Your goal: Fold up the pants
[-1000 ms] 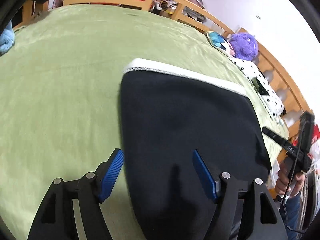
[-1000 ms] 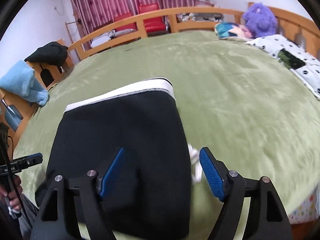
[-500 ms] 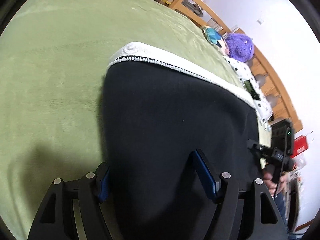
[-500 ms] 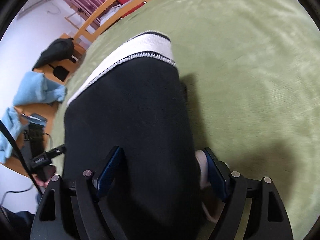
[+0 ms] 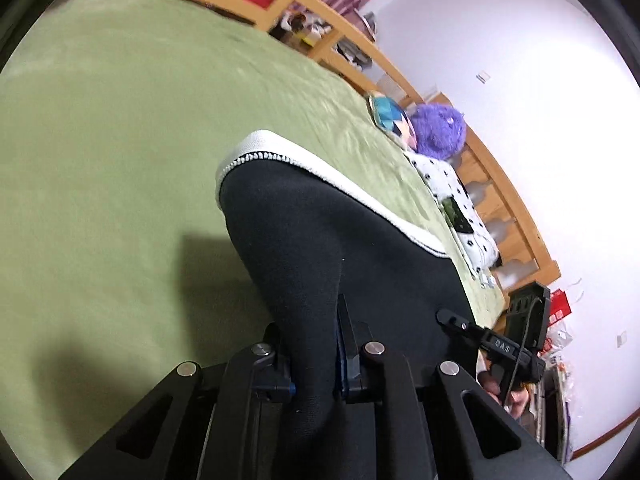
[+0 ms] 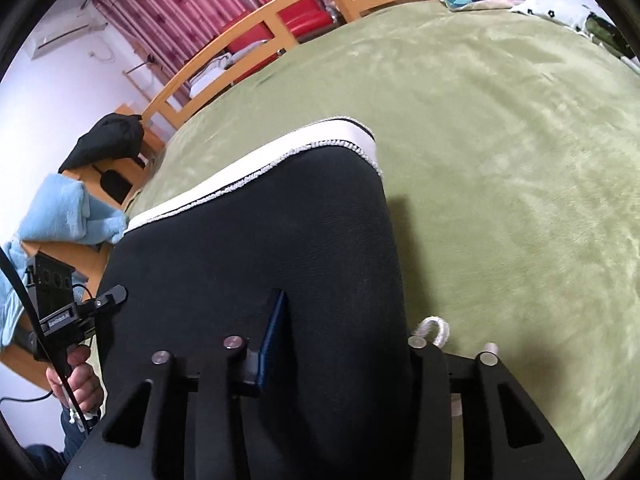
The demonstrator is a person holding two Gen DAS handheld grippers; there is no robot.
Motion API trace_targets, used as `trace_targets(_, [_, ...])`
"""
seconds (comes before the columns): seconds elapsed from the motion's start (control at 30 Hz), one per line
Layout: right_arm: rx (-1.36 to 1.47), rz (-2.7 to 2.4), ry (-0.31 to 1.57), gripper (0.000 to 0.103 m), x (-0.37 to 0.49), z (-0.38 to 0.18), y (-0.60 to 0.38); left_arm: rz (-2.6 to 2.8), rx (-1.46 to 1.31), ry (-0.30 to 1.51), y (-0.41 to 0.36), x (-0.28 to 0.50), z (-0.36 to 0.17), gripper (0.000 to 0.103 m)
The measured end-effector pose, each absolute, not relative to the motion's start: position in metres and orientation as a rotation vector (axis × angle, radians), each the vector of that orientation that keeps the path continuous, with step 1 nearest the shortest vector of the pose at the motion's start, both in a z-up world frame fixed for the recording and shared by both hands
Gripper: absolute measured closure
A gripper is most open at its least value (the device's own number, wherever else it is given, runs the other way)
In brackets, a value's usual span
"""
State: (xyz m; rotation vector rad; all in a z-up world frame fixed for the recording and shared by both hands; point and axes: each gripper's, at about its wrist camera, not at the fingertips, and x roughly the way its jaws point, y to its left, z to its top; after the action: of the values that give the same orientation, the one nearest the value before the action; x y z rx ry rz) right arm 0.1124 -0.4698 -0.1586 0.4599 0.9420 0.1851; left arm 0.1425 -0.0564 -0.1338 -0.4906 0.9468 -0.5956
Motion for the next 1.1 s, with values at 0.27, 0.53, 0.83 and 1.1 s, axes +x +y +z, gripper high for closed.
trace_targets(0.27, [0.553, 0.366, 0.923, 0.077, 0.144, -0.158, -0.354, -0.406, -0.461, 0.906, 0.057, 0.167, -0.106, 0.09])
trace_targets(0.53, [0.439, 0.335, 0.952, 0.067, 0.185, -0.179, -0.298, -0.29, -0.43, 1.005, 0.086, 0.186, -0.164, 0.066])
trace_targets(0.83, [0.289, 0.173, 0.859, 0.048, 0.133, -0.132, -0.311, -0.187, -0.144, 0.9, 0.057, 0.131, -0.123, 0.036])
trace_targets(1.1, [0.133, 0.225, 0.865, 0.048, 0.061, -0.156, -0.267, -0.117, -0.029, 0.954, 0.022, 0.054, -0.167, 0.033])
